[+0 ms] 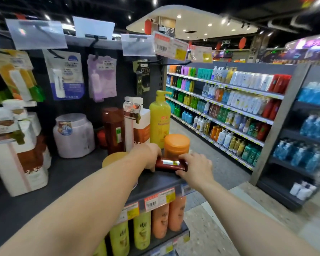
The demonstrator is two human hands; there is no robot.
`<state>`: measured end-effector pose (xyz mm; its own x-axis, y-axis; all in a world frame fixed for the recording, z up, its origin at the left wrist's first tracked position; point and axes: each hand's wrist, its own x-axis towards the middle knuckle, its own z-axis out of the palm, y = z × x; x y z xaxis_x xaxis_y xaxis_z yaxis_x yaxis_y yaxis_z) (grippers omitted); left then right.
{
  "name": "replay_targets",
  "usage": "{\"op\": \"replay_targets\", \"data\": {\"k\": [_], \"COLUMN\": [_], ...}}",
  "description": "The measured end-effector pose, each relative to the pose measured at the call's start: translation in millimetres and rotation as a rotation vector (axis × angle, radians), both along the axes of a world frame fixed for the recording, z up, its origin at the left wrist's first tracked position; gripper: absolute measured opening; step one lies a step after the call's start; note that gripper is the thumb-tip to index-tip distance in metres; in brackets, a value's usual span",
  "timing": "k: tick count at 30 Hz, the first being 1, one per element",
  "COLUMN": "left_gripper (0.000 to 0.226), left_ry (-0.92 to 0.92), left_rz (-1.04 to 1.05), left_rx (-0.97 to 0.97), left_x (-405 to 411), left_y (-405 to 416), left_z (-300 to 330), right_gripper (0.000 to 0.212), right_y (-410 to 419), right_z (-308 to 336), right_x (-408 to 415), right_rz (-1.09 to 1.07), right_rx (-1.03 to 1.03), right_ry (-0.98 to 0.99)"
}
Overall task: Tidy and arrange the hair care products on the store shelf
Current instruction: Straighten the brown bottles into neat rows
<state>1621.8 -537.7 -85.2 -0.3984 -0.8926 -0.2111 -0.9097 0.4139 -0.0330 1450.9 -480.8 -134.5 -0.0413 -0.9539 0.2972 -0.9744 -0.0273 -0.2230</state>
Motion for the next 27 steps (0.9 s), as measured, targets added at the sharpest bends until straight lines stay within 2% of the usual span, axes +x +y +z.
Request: {"op": "replay_targets", "data": {"k": [5,9,13,20,23,25,27], "left_gripper": [0.058,0.050,0.047,0.066,0.081,0.094,0.107], "left_ry": [0.048,0.306,0.438,0.721,0.841,1.003,1.271], "left_rz": [-0.062,-0.103,-0.168,-0.107,0.005,0.126,0.233], "left_rx": [-0.122,-0.262,-0.472,-0.703,-0.778,-0.757,-0.694], "left_x": [7.7,18.8,33.3,109.1,149.6,172.9,193.9], "left_y": [2.1,13.2,32.6,78.0,105.1,123.1,141.0], "left_z": [-3.1,2.4,14.3,31.9,30.6,27.0,25.8], "right_gripper": [0.049,0.052,0.045,0.047,0.046,0.047,0.047], "right_y": [2.9,8.7,15.5,27.0,35.1,41.5,47.2], "right_z": [2.7,9.4,20.9,56.2,65.5,68.2,68.3], "right_x": [-1.3,-3.1,10.0,63.8,100.6,128.7,155.6], "right_rz": [-0.004,-0.042,-0.048,0.175,0.266,0.318,0.375], "right_rx": [-0.007,-0.032,-0.161,-0.342,-0.409,-0.413,-0.397], "right_ry": [-0.024,-0.015,-0.012,-0.048,-0.022,-0.046,-0.051]}}
